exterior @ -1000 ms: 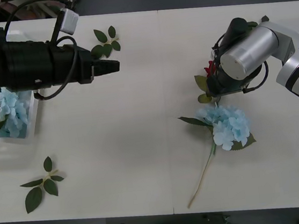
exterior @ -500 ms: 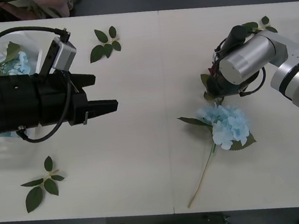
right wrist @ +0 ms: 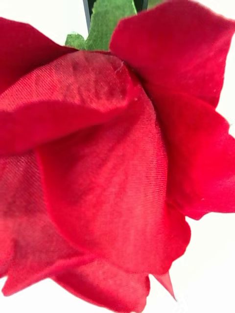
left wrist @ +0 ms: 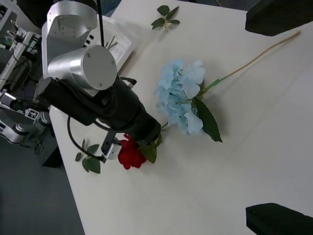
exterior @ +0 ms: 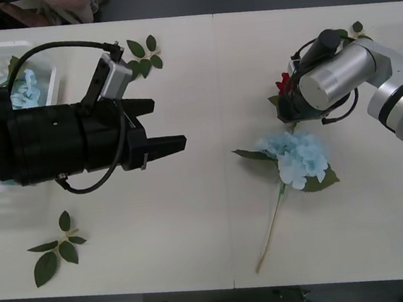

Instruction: Put the red flowers into the right box and the blue flowers into the left box

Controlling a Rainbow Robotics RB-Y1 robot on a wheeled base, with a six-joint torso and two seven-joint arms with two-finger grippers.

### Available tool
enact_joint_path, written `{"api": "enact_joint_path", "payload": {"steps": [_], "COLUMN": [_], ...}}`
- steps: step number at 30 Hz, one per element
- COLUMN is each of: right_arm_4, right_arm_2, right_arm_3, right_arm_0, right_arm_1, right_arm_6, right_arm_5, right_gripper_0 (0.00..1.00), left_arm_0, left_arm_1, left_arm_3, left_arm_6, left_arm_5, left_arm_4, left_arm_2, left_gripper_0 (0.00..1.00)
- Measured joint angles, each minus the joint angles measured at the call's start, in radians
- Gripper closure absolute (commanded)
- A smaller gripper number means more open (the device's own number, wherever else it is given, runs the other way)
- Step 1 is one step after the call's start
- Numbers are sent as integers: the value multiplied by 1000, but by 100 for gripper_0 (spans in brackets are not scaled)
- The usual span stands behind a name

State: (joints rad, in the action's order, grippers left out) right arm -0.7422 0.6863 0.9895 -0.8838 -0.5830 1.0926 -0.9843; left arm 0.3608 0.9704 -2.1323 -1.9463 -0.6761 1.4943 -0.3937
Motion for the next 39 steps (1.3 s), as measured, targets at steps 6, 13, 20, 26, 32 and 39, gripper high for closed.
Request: {"api": "enact_joint_path", "payload": {"steps": [6, 13, 20, 26, 32, 39], "right_arm_4": [-5, -34, -132, -132, -7, 50], "right_arm_2": [-127, -111, -105, -106, -106, -106], "right_arm_3": [-12, -9, -4, -2, -56, -318], "right_arm_0": [-53, -138, -140, -140, -139, -138], "right_arm_1": [-20, -154, -276, -346, -400, -433], "right_arm_6": [71, 476, 625, 746, 746, 745], "right_arm_5": [-16, -63, -23, -8, 53, 250], "right_gripper_0": [100, 100, 100, 100, 100, 100], "left_arm_0": [0, 0, 0, 0, 0, 0], "left_arm_1": [87, 200, 200, 200, 200, 200], "left_arm_3": [1, 1, 1, 1, 1, 1], "left_arm_6": [0, -1, -1, -1, -1, -1], "left_arm_5": [0, 0, 0, 0, 0, 0], "left_arm_4": [111, 171, 171, 171, 171, 171], "left_arm_2": [1, 10, 31, 31, 31, 31], "left_gripper_0": [0, 0, 0, 0, 0, 0]}}
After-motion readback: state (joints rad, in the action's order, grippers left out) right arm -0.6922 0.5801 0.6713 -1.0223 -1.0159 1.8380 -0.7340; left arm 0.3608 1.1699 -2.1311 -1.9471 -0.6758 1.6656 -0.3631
